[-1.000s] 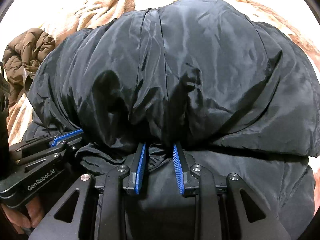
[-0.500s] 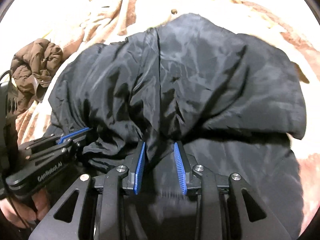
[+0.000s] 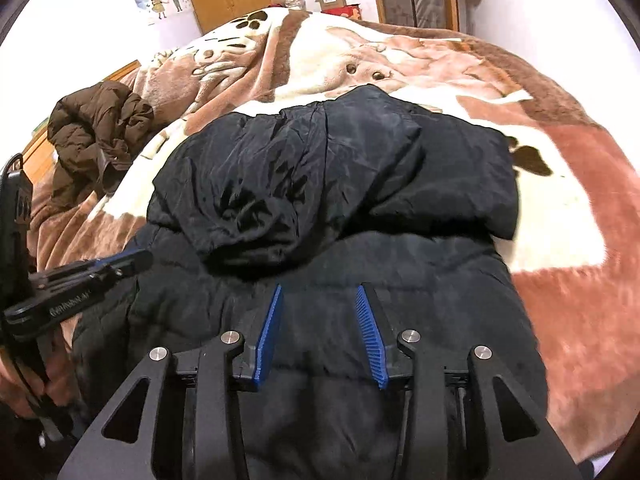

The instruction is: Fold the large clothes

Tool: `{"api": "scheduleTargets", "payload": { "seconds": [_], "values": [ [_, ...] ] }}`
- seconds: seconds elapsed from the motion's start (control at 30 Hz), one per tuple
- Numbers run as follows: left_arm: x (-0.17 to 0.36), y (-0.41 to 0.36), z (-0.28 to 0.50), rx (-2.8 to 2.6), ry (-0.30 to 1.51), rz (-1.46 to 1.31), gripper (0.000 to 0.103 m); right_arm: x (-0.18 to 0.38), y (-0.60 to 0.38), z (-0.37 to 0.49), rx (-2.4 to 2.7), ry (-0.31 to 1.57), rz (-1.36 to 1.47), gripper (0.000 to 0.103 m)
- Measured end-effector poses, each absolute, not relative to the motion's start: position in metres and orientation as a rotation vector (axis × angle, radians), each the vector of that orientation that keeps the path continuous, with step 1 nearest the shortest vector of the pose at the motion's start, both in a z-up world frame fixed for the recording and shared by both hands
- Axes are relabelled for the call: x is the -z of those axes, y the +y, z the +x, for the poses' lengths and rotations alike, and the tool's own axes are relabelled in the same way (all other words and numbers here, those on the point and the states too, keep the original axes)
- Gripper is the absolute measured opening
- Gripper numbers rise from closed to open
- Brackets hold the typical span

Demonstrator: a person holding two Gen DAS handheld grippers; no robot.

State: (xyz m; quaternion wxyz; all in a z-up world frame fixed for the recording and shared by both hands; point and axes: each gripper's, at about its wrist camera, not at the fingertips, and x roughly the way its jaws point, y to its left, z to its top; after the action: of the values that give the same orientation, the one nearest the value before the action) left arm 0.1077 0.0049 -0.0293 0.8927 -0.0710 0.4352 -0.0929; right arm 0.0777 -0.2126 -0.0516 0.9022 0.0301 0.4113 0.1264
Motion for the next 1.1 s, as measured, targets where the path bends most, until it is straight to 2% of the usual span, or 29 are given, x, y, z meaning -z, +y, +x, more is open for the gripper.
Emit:
{"api": "scheduleTargets", "payload": {
  "seconds": [0.2,0.4,0.47,0.5,0.53,1.1],
  "values": [
    [0.027,0.015,0.076,0.176,0.891,-0.133,0.011,0.048,-0.227,0.043,-0.256,0.836,0.047,0.041],
    [0.028,0.037,0.047,0.135,0.884,-0.142,0.011,0.061,-0.26,0.017,-0.206,0.856,0.09,0.047],
    [0.03,0.045,0.041,0.118,0.885,-0.147,0.023,0.068,-0.276,0.013,-0.175,0.87,0.114,0.048],
    [0.031,0.049,0.038,0.108,0.883,-0.152,0.036,0.071,-0.282,0.012,-0.161,0.877,0.128,0.048],
    [0.032,0.053,0.036,0.097,0.88,-0.159,0.042,0.075,-0.291,0.01,-0.142,0.884,0.147,0.048],
    [0.072,0.136,0.04,-0.105,0.941,-0.234,0.047,0.098,-0.346,0.013,-0.018,0.944,0.316,0.05]
  ]
}}
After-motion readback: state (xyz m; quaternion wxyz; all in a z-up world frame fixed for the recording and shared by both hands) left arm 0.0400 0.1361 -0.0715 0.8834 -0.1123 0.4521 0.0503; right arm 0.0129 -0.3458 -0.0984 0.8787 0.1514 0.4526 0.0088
